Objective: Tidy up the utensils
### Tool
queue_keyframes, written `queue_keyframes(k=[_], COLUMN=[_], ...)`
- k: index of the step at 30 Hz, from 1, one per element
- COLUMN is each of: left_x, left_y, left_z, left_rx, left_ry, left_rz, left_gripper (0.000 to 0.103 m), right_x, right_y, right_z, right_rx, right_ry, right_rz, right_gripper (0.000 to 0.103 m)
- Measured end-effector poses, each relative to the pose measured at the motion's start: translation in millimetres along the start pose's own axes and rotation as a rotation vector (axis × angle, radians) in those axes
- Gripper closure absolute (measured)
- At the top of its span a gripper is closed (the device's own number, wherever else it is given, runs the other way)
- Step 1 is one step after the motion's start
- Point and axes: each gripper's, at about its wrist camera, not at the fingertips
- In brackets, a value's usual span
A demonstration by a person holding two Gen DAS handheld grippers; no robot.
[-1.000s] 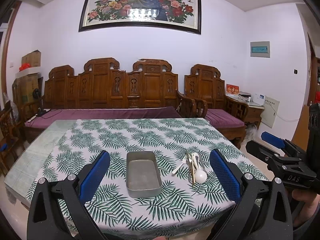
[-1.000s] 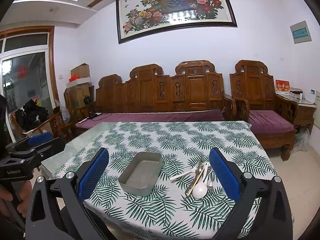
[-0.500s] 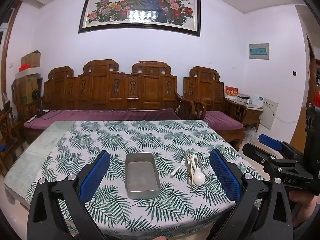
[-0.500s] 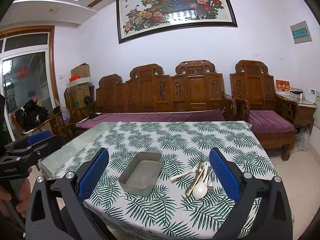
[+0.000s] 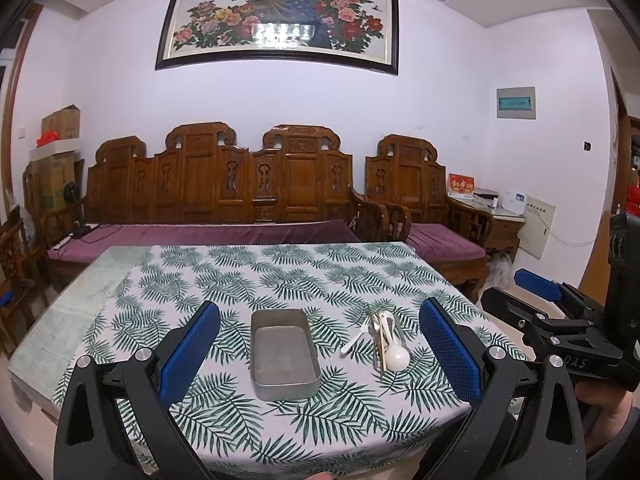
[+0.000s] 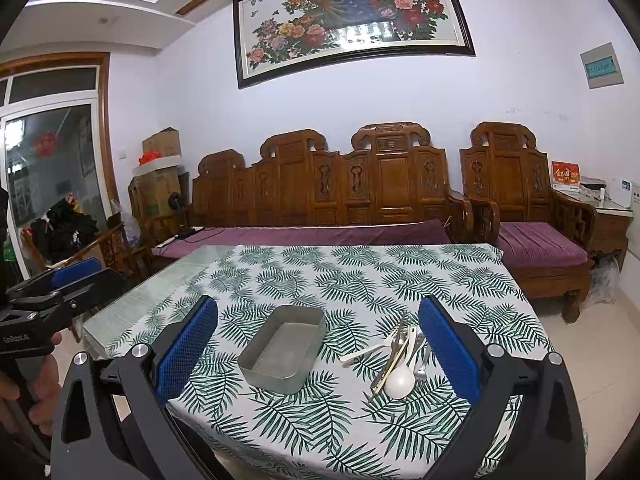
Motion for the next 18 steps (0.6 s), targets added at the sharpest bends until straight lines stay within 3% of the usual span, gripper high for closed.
queue_keyframes(k=[18], left_x=[1.5], left_y=[-0.9], left_z=[0.1], left_rx=[-0.011], left_ry=[0.0], left_rz=[0.007], left_gripper=[0.007], right_x=[3.8], right_y=[-0.7], right_z=[2.6], right_rx=[0.001], right_ry=[-0.002], right_rz=[-0.002], right_gripper=[0.003])
Point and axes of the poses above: each gripper's, at about its wrist camera, not at the fingertips, and y roughly against the way its jaws point, x to its right, z to its underside, and after that the axes turned 8 degrees about x, right-handed
